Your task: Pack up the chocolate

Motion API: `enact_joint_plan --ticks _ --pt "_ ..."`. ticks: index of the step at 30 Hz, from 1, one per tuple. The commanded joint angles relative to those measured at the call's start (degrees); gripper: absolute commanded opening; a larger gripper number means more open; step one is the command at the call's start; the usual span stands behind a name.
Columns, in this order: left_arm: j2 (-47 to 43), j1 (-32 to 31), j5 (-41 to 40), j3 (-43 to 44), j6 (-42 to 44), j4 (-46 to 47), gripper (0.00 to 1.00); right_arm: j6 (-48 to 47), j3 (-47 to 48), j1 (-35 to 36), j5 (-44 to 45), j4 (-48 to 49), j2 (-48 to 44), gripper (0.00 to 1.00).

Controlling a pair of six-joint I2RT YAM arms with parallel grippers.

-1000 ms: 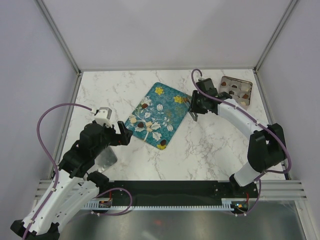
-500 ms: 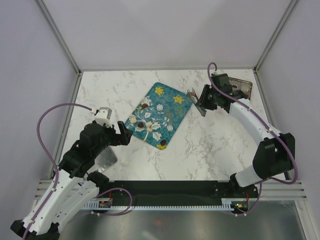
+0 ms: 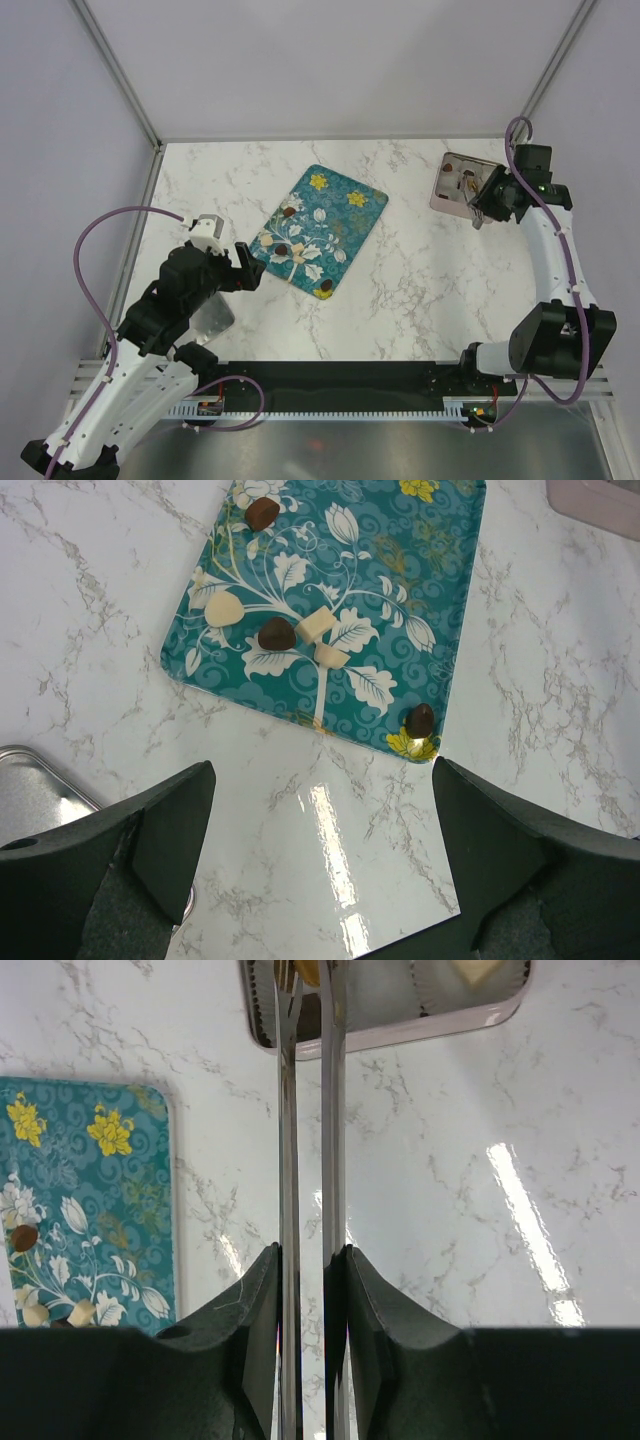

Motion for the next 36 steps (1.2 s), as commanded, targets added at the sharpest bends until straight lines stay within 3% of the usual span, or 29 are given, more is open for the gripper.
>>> enact_joint_plan --ticks 1,19,36 --pt "-0.09 -0.01 -0.13 0.36 1.87 1.85 0.97 -2.83 1.48 -1.77 -1.26 -1.40 -1.29 0.35" --pt "0.18 -0.01 -0.13 0.36 1.87 1.93 0.97 -2.14 0.95 -3.97 -0.65 2.20 3.63 0.36" --pt "0.09 -0.01 -0.31 0.36 1.87 1.85 0.97 -1.69 1.12 -4.05 0.93 4.40 6.27 0.43"
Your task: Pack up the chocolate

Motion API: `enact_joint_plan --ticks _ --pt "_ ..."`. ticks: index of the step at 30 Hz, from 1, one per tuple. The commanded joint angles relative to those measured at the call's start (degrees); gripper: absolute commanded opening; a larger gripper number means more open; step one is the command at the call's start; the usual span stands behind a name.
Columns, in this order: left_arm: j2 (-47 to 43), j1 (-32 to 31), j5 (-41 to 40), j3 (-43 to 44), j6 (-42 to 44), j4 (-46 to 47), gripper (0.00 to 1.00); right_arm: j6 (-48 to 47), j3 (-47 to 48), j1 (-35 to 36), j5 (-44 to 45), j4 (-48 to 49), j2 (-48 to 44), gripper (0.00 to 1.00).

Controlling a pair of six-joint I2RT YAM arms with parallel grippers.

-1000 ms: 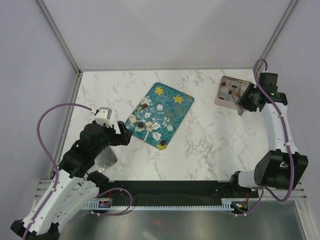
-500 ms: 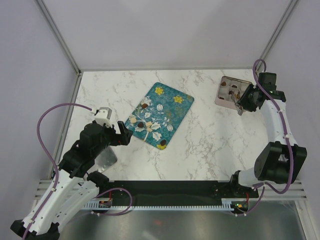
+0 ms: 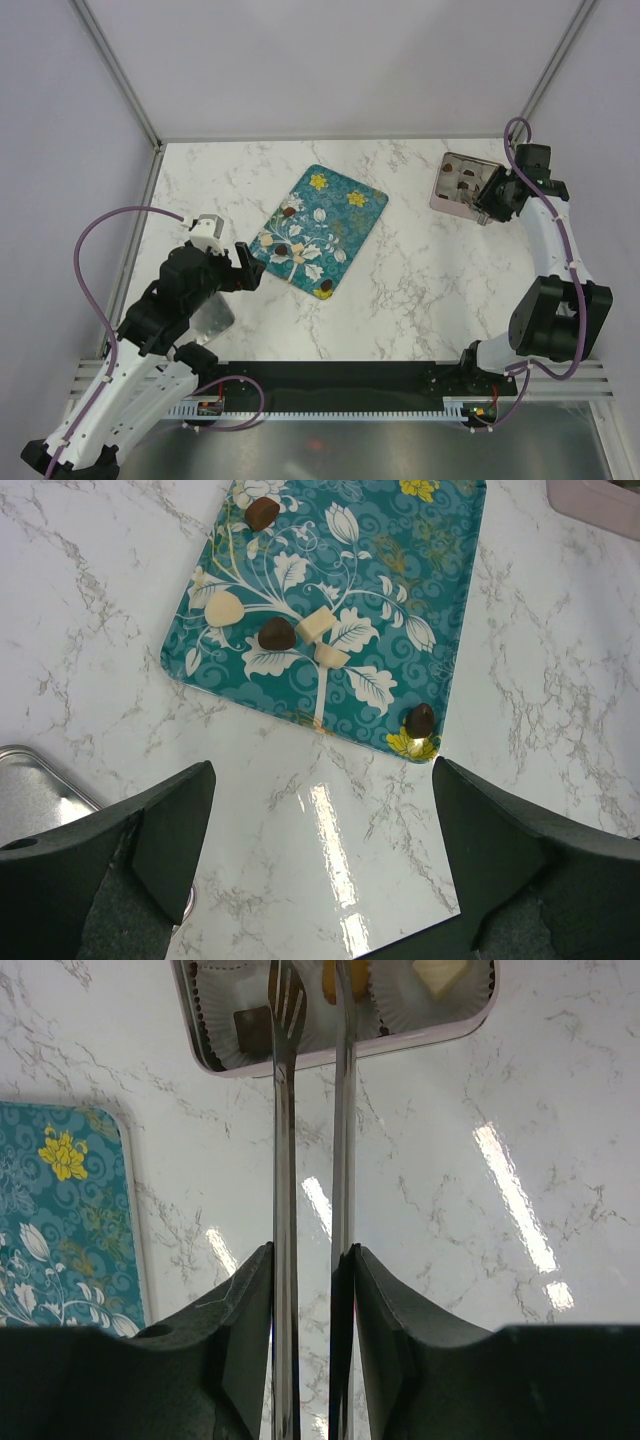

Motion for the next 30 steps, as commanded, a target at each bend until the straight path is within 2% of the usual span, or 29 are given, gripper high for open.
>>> enact_joint_plan --ticks 1,9,17,19,23,24,30 --pt "-0.04 -0.01 -0.31 0.28 1.87 1.93 0.98 0.29 1.23 -0.25 1.19 2.45 0.22 0.43" --pt "-0.04 -0.01 -0.39 0.36 1.87 1.93 0.97 0.38 4.22 -0.16 0.76 1.58 -1.36 0.43" --pt "-0.75 -0.01 -0.57 0.36 1.88 1.93 0.97 1.00 7.04 0.62 -7.41 -0.27 -5.84 0.41" --pt "-1.10 -0.01 -0.57 0.27 1.87 2.02 0.97 0.91 7.04 2.64 -8.82 -0.27 -6.11 0.41" --pt "-1.62 -0.01 -1.18 0.36 1.96 1.93 0.97 2.22 5.73 9.84 -9.62 1.39 -6.46 0.41" --pt "-1.71 -0.01 -1.27 0.36 1.96 2.02 0.97 3.45 5.02 14.21 -9.45 2.44 -6.55 0.41" --pt "-3.73 -0.01 -3.12 0.45 1.79 1.32 0.97 8.72 1.41 29.17 -7.25 10.79 -4.53 0.40"
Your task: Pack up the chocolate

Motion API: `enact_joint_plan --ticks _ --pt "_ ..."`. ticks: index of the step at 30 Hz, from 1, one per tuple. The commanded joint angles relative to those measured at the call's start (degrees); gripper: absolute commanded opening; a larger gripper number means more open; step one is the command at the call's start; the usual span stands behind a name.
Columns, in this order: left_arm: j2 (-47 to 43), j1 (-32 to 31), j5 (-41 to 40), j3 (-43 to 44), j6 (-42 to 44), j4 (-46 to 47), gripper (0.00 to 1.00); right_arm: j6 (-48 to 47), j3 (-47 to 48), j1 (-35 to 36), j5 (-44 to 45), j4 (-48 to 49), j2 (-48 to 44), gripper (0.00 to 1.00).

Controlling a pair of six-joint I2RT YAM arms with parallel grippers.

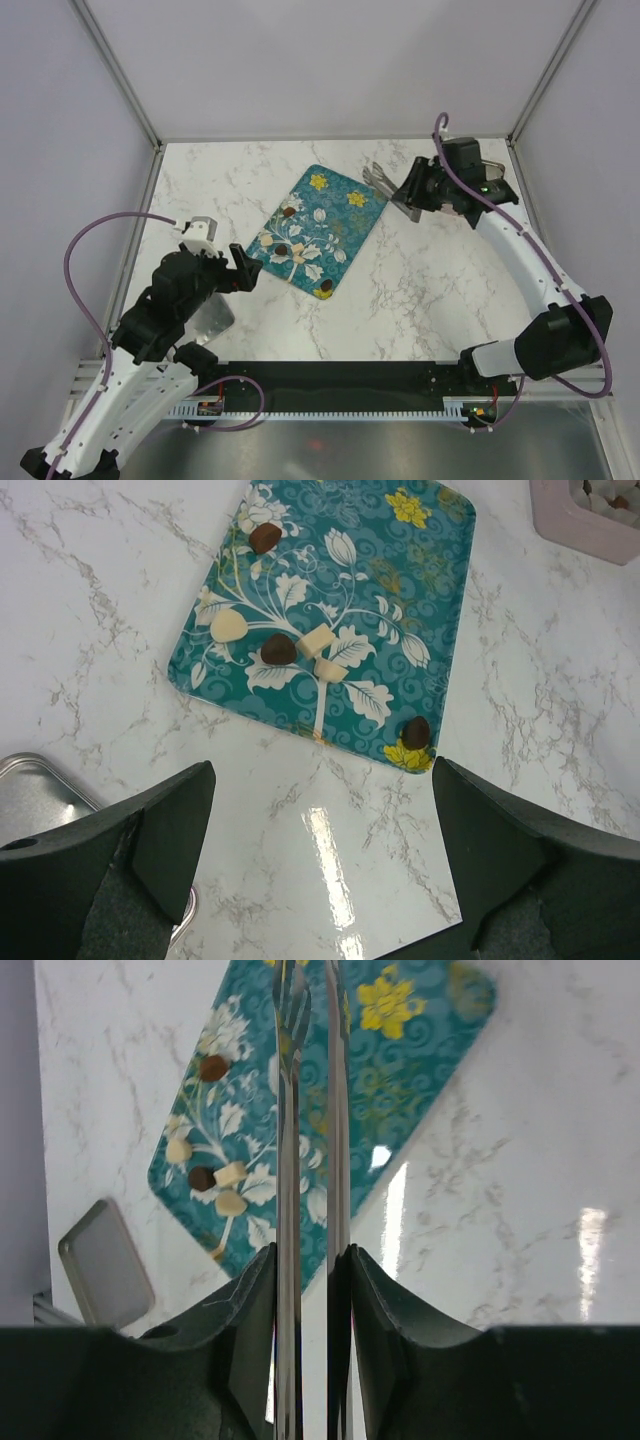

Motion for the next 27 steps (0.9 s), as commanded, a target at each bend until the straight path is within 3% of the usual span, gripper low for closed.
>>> enact_joint_plan --ticks 1,6,9,27 --pt "-1.42 -0.01 -2.66 0.54 1.70 1.25 0.97 4.66 -1.56 6.93 0.88 8.52 1.06 0.40" --pt "-2.82 -0.01 -3.80 0.54 1.26 0.81 0.97 4.23 -0.07 18.26 4.40 12.14 6.77 0.40" --pt "-3.09 -0.01 -4.33 0.54 1.08 0.81 0.97 2.92 0.63 21.61 4.75 14.69 9.85 0.40" --pt "-2.82 -0.01 -4.86 0.36 1.17 0.81 0.97 -0.34 3.27 27.34 5.63 20.58 21.46 0.44"
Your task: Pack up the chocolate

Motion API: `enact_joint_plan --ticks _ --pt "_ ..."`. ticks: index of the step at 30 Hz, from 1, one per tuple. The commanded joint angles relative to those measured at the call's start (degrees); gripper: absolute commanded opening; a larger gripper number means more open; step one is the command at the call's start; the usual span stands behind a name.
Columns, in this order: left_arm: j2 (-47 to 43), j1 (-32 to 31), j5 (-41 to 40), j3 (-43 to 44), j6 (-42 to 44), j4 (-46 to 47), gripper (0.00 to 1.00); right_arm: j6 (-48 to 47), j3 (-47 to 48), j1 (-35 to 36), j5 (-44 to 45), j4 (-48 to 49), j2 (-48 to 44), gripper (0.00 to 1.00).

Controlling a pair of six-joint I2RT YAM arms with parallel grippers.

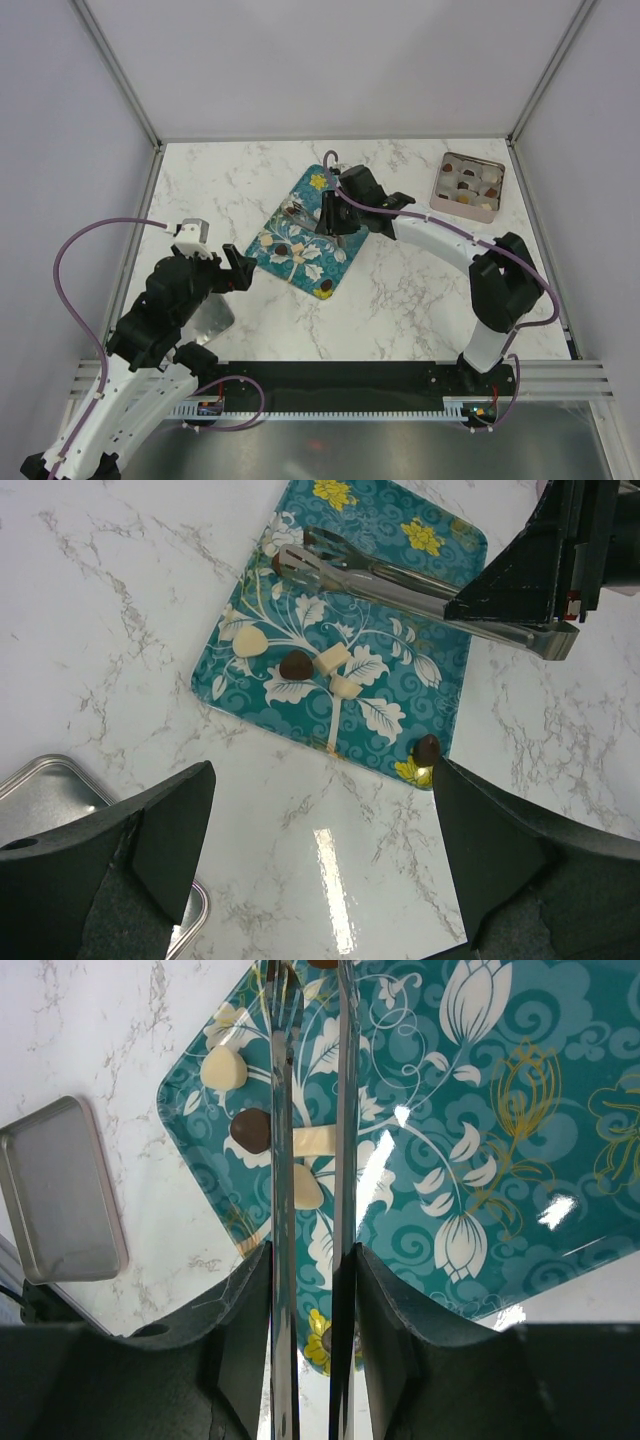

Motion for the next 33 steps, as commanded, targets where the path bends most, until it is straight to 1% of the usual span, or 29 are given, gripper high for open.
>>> enact_joint_plan --ticks 1,10,16,23,33 --pt "-0.09 -0.01 -1.29 0.36 1.19 0.94 0.97 -0.95 2.75 0.74 1.44 3.62 1.65 0.45" --pt "-0.18 -0.01 -1.56 0.36 1.19 1.03 0.97 -0.51 4.24 1.62 1.44 4.06 4.65 0.45" --pt "-0.18 -0.01 -1.65 0.36 1.19 1.03 0.97 -0.16 4.68 1.53 1.52 4.24 5.53 0.42" --pt "-0.09 -0.01 -1.65 0.28 1.28 1.03 0.97 -0.34 3.89 1.53 2.84 3.80 4.13 0.36" --pt "-0.27 -0.01 -1.47 0.27 1.19 1.03 0.97 0.10 2.23 0.66 3.28 2.65 0.35 0.33"
